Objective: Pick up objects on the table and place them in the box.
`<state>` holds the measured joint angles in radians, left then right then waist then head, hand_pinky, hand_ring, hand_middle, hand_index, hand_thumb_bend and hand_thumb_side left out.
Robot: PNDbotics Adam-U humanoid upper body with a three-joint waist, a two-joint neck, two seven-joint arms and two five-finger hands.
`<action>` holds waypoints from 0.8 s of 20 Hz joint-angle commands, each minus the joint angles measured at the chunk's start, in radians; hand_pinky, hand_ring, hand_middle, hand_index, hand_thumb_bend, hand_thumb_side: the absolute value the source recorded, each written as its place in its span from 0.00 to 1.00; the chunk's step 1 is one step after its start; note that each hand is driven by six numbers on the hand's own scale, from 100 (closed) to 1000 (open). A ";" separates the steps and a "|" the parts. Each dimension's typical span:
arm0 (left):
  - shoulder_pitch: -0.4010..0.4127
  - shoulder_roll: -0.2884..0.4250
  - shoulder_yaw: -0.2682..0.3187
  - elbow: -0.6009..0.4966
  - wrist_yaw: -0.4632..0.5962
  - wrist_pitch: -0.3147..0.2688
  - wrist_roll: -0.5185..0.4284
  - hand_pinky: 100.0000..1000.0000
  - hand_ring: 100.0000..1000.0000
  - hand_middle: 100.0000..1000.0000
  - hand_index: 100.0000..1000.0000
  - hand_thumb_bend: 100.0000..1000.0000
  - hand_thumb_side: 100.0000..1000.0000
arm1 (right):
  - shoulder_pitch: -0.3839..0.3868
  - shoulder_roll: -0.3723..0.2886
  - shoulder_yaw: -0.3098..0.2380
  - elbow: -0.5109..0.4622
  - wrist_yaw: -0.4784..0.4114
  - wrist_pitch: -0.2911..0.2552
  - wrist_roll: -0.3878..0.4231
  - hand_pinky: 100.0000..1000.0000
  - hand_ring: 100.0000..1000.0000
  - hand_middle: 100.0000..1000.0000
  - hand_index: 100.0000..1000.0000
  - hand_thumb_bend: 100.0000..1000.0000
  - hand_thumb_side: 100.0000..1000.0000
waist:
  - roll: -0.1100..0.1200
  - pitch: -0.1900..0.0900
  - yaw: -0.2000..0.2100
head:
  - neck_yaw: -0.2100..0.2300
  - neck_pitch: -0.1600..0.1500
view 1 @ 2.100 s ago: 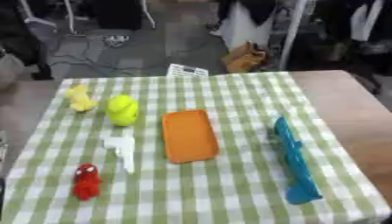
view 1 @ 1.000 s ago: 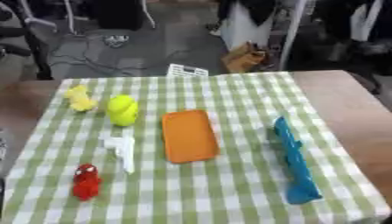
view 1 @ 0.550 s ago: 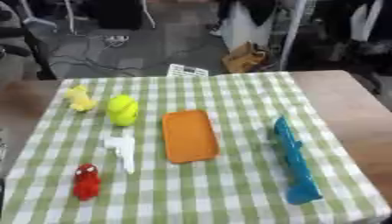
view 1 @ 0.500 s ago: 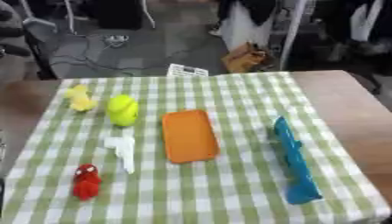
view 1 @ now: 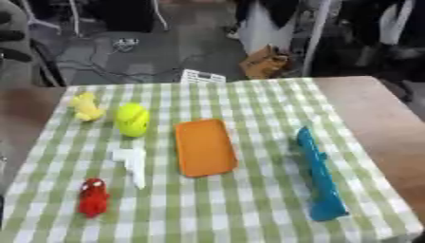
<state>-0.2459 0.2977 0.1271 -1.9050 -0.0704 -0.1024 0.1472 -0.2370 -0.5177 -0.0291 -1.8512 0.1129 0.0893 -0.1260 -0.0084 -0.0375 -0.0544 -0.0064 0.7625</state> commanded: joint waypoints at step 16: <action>-0.011 0.023 0.004 -0.010 0.000 0.000 -0.002 0.49 0.65 0.70 0.82 0.12 0.81 | -0.003 -0.041 0.037 0.078 0.040 0.034 0.084 0.43 0.61 0.76 0.85 0.00 0.64 | -0.011 0.000 0.002 | -0.003 -0.011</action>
<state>-0.2459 0.2977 0.1271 -1.9049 -0.0704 -0.1024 0.1472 -0.2290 -0.5240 0.0098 -1.7722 0.1431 0.1245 -0.0489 -0.0084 -0.0375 -0.0539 -0.0072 0.7623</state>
